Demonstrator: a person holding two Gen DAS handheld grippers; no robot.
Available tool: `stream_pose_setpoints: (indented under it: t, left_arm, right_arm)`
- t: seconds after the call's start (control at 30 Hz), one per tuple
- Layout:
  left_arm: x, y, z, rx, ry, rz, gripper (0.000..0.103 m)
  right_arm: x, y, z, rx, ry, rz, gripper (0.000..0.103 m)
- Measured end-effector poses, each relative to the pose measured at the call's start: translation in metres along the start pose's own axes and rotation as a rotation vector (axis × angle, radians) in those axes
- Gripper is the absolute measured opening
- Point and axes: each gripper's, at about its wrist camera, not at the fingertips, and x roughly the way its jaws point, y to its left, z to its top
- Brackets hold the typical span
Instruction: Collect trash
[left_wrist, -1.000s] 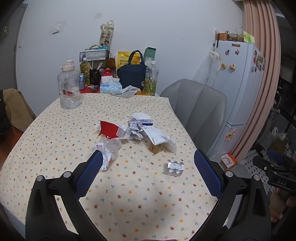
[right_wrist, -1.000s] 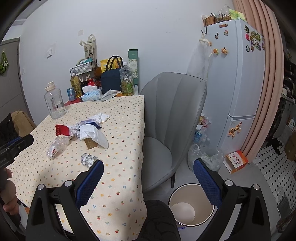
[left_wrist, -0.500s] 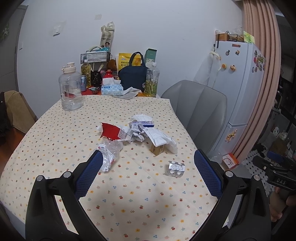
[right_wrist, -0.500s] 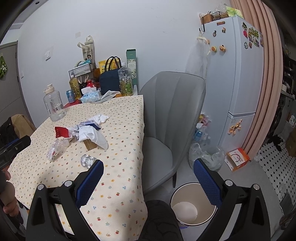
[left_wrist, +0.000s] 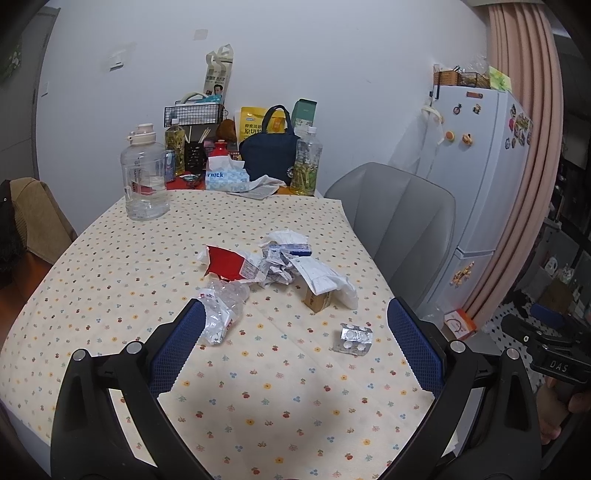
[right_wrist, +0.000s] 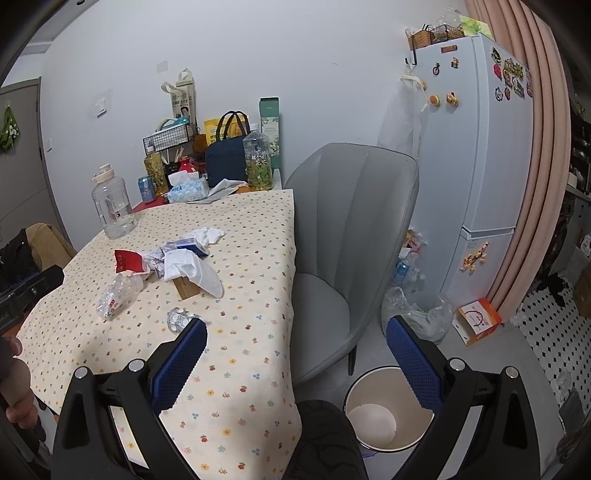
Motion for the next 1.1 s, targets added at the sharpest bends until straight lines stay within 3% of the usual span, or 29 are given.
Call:
stream_pose_setpoints:
  t: [0.23,0.6,0.87,1.1]
  left_arm:
    - [0.002,0.016,0.002,-0.030,0.005,0.026,0.098]
    - [0.014,0.070,-0.002,-0.117,0.041,0.114,0.098]
    - [0.038,0.102,-0.015,-0.179,0.109,0.149,0.097]
    - [0.066,0.107,-0.025,-0.188,0.172,0.147,0.096]
  right_arm:
    - [0.009,0.018,0.007,-0.028,0.004,0.044,0.095]
    - [0.047,0.068,0.006,-0.088,0.079,0.193,0.095]
    - [0.079,0.093,0.001,-0.115,0.144,0.252,0.091]
    - [0.108,0.106,-0.009,-0.128,0.200,0.275,0.085]
